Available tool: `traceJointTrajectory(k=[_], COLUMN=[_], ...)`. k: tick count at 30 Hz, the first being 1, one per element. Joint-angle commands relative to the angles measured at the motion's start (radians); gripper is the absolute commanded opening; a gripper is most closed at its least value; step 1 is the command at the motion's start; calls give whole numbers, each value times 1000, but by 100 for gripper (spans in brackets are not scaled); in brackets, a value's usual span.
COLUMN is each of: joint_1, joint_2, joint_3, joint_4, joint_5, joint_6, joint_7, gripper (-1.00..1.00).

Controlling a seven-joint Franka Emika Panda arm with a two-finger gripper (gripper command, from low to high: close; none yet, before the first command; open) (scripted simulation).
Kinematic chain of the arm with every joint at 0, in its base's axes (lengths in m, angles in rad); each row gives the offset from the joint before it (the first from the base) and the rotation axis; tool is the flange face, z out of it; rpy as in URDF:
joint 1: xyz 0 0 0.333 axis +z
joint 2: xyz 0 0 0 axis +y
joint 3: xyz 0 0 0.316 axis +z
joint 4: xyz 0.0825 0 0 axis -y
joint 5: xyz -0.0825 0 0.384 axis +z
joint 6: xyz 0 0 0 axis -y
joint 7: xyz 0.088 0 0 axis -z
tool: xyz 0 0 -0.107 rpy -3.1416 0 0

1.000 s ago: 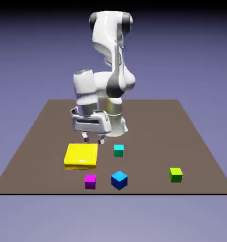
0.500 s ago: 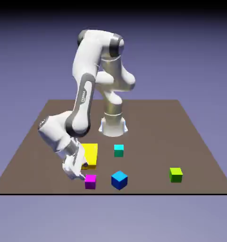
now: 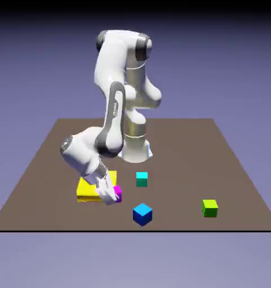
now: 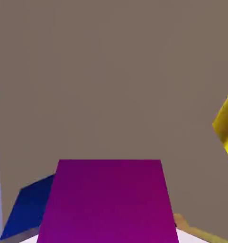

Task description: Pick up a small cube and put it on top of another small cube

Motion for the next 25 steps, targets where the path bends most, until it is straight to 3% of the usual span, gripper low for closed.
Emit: traceJointTrajectory(k=[1, 10, 17, 18, 25], joint_1=[9, 86, 101, 101, 86], joint_2=[-33, -318, -168, -168, -318], joint_3=[15, 147, 171, 171, 147], joint_4=[-36, -349, -423, -423, -349], joint_5=[-42, -375, -321, -321, -375], joint_6=[-7, -60, 163, 163, -60], joint_7=[-26, -261, -296, -296, -261], gripper=[-100, -100, -100, 100, 100])
